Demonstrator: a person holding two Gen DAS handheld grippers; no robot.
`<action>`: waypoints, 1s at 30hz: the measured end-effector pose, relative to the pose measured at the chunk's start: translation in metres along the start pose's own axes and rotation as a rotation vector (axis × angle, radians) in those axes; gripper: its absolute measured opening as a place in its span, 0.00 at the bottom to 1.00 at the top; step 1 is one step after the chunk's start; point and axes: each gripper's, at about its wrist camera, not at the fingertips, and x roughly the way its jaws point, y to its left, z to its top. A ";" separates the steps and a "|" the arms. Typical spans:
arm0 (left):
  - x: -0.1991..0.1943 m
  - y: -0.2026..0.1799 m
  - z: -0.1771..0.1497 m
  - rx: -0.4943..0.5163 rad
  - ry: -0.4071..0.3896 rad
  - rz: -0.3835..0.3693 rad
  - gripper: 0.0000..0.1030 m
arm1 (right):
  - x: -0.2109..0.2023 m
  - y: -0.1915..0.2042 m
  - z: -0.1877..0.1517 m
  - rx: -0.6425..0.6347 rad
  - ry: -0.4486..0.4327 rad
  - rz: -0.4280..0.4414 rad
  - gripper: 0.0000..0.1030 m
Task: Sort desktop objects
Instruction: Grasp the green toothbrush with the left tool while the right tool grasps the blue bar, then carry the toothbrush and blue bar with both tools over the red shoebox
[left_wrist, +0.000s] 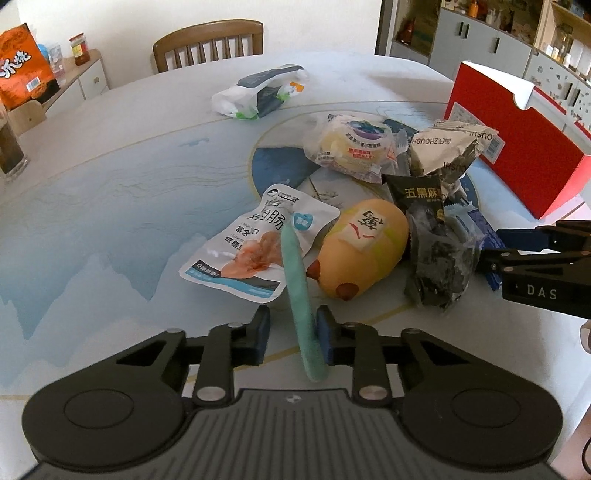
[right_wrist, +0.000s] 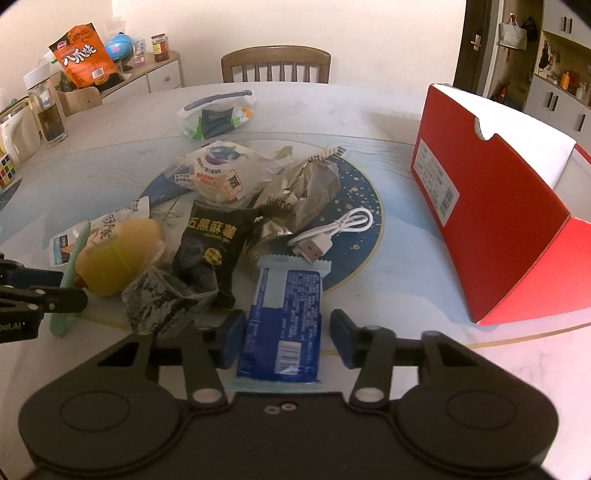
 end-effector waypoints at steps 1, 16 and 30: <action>0.000 0.000 0.000 0.002 0.000 -0.003 0.17 | 0.000 0.000 0.000 0.000 0.001 -0.002 0.41; -0.010 0.008 0.003 -0.024 -0.022 -0.062 0.09 | -0.011 -0.002 0.002 0.061 0.015 0.005 0.35; -0.024 0.016 0.003 -0.040 -0.046 -0.111 0.08 | -0.028 0.000 0.004 0.098 0.002 0.018 0.35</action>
